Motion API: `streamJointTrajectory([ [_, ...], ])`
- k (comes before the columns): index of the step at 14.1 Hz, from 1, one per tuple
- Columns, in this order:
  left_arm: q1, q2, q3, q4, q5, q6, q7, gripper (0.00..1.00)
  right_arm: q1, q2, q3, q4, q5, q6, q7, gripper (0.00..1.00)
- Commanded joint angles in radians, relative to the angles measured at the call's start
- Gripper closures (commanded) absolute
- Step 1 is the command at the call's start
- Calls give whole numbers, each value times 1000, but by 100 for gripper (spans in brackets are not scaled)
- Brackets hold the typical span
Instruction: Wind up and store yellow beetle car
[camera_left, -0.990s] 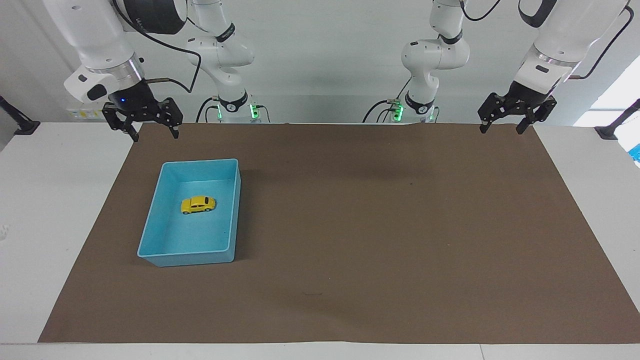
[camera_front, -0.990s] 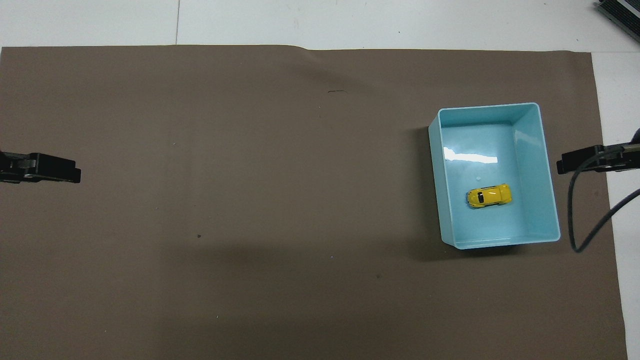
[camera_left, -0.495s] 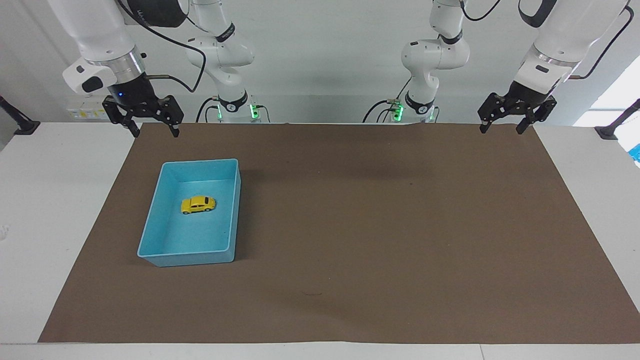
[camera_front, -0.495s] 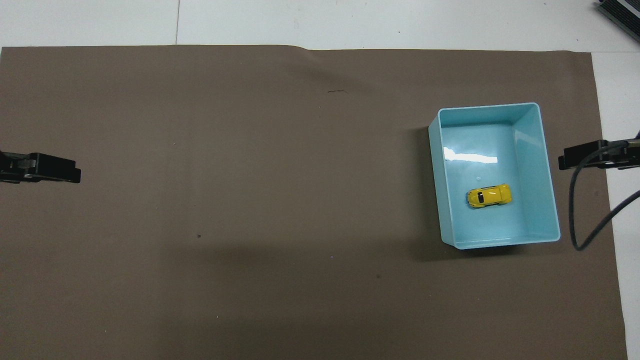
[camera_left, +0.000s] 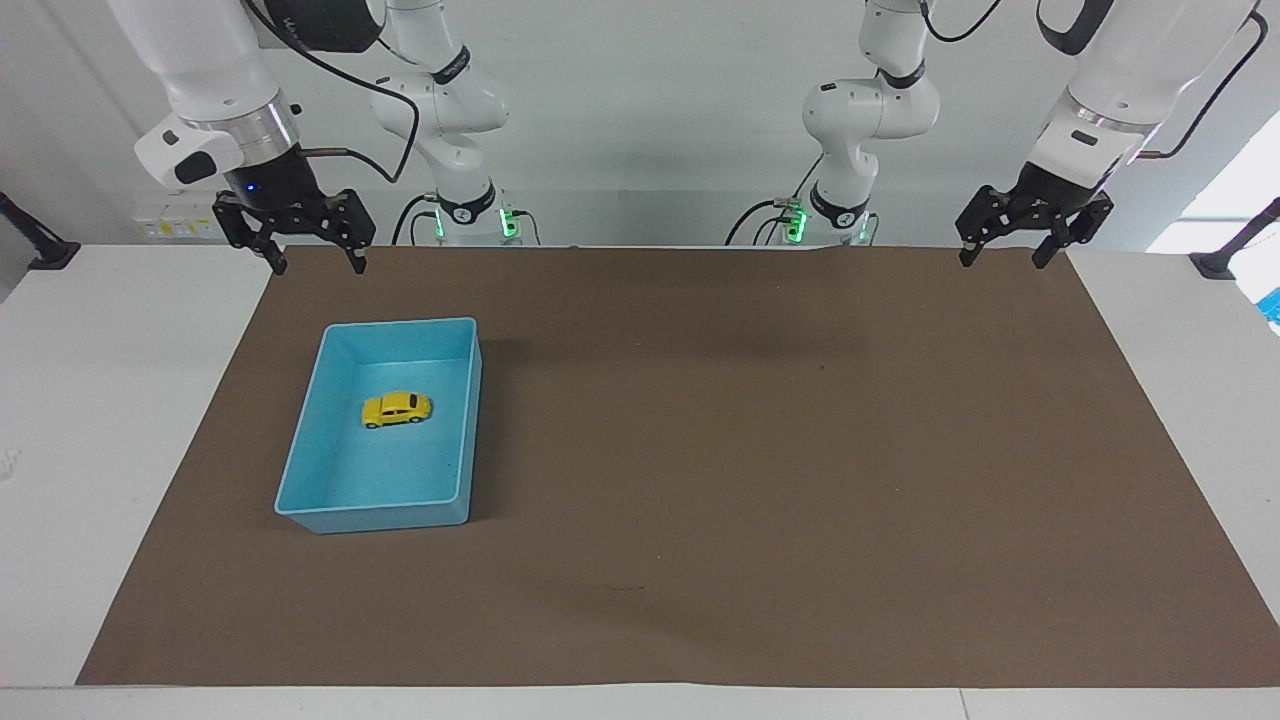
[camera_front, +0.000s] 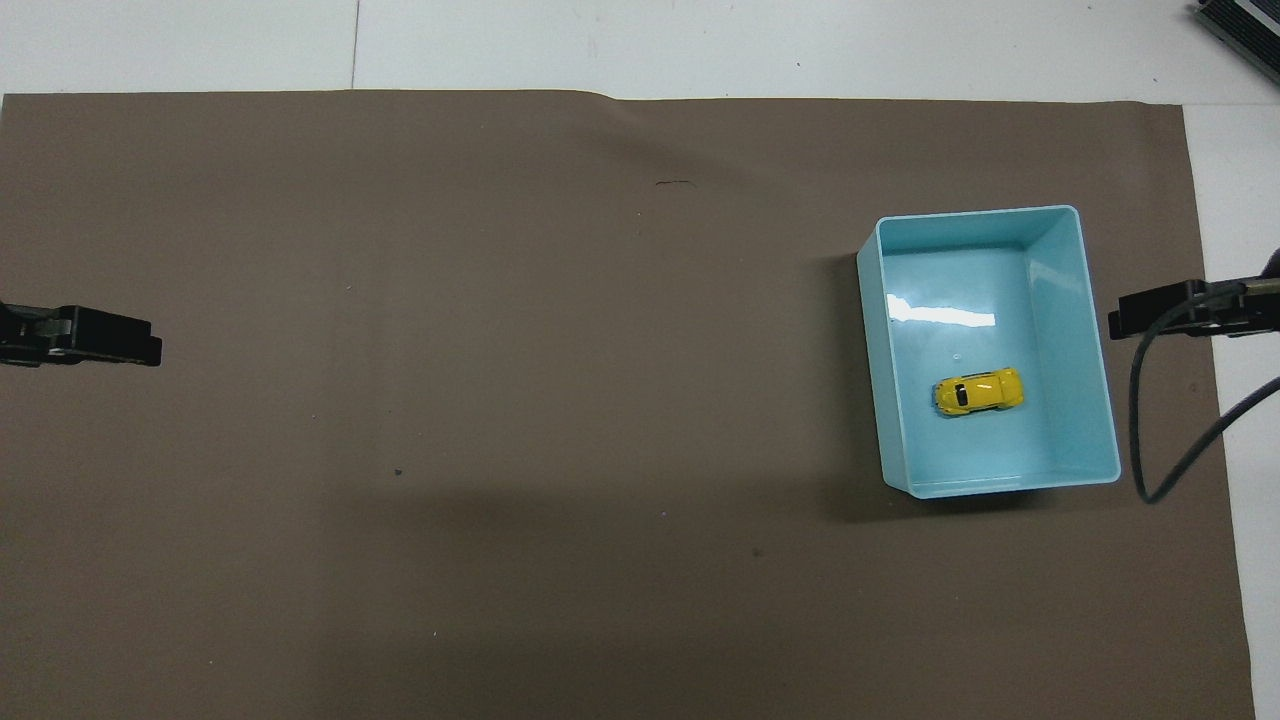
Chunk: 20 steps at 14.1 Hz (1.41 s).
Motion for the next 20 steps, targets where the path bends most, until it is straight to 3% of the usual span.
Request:
streamJointTrajectory([
  [1, 9, -8, -1, -4, -16, -12, 6, 0, 3, 14, 0, 22, 6, -12, 23, 0],
  [20, 9, -8, -2, -4, -16, -12, 6, 0, -3, 7, -3, 19, 24, -8, 20, 0],
])
